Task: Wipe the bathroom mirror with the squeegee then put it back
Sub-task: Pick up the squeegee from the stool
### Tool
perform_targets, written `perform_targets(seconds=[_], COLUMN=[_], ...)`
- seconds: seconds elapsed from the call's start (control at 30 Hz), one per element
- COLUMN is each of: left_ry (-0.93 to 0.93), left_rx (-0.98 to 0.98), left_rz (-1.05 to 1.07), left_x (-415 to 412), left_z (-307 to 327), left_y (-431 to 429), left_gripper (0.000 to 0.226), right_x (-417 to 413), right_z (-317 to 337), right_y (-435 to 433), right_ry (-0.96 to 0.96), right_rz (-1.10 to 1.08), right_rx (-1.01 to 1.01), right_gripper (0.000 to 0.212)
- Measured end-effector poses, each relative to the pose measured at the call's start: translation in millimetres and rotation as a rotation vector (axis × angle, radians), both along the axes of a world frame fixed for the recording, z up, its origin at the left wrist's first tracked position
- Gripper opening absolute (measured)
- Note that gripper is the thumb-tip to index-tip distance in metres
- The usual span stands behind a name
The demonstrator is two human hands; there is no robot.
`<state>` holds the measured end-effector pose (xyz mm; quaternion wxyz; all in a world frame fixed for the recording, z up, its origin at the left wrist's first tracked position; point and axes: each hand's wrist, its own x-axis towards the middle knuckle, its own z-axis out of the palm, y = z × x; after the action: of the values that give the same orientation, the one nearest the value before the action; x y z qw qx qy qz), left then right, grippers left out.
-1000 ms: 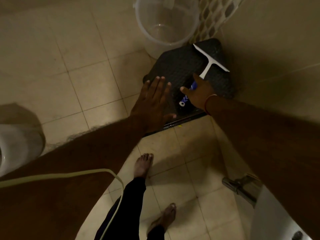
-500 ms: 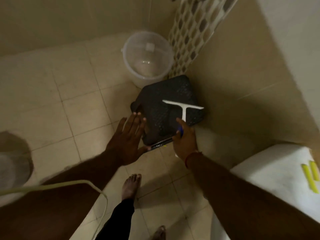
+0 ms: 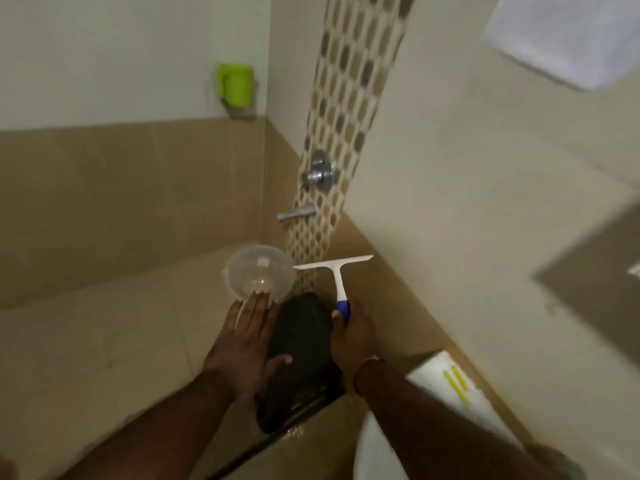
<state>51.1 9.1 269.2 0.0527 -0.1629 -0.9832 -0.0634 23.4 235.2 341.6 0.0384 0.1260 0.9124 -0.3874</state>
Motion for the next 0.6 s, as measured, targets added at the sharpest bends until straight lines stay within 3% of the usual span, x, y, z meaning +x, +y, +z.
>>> perform_targets(seconds=[0.33, 0.6], left_ry=[0.361, 0.613], left_rx=[0.038, 0.069], left_rz=[-0.075, -0.112], left_x=[45, 62], left_z=[200, 345], left_y=[61, 103], left_gripper=[0.108, 0.113], right_x=[86, 138], right_z=[199, 339], right_y=[60, 87], right_ry=[0.455, 0.662], right_rz=[-0.011, 0.047], right_rx=[-0.136, -0.225], right_gripper=[0.009, 0.013])
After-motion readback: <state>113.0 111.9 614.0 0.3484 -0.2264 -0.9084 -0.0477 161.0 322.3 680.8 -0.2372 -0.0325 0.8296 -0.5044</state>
